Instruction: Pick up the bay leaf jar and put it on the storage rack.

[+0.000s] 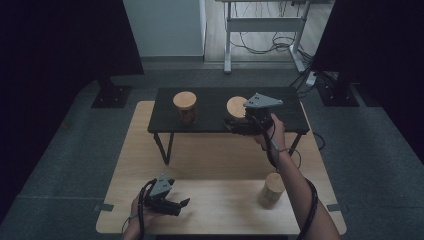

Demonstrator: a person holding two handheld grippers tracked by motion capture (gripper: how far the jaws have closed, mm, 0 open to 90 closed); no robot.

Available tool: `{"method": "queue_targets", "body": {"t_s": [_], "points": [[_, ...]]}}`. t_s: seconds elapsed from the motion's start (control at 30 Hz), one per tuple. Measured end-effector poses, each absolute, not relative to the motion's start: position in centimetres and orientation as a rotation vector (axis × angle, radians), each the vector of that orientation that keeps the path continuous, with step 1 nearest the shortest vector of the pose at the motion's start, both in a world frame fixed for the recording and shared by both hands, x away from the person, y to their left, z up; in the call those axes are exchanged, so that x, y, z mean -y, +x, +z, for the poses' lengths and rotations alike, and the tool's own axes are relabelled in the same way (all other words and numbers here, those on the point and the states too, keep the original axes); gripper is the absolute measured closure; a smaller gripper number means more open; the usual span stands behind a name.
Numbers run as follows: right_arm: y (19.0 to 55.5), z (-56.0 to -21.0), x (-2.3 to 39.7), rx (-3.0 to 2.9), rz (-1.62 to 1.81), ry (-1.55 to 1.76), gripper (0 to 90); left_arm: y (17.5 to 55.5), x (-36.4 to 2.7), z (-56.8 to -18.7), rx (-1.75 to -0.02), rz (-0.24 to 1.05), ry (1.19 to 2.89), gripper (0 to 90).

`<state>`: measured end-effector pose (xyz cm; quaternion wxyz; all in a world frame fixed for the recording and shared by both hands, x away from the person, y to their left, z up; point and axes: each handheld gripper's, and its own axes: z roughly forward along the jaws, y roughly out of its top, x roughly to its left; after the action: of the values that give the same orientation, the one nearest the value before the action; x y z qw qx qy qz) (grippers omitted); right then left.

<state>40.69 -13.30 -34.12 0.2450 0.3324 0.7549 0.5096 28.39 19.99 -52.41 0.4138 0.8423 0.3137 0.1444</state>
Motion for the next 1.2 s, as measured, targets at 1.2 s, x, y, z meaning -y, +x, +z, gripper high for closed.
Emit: {"method": "queue_targets", "body": {"t_s": [1.2], "points": [[44.1, -35.3, 12.5, -1.991, 1.321, 0.987, 22.7, 28.4, -20.1, -52.5, -0.795, 0.371, 2.125, 8.1]]}}
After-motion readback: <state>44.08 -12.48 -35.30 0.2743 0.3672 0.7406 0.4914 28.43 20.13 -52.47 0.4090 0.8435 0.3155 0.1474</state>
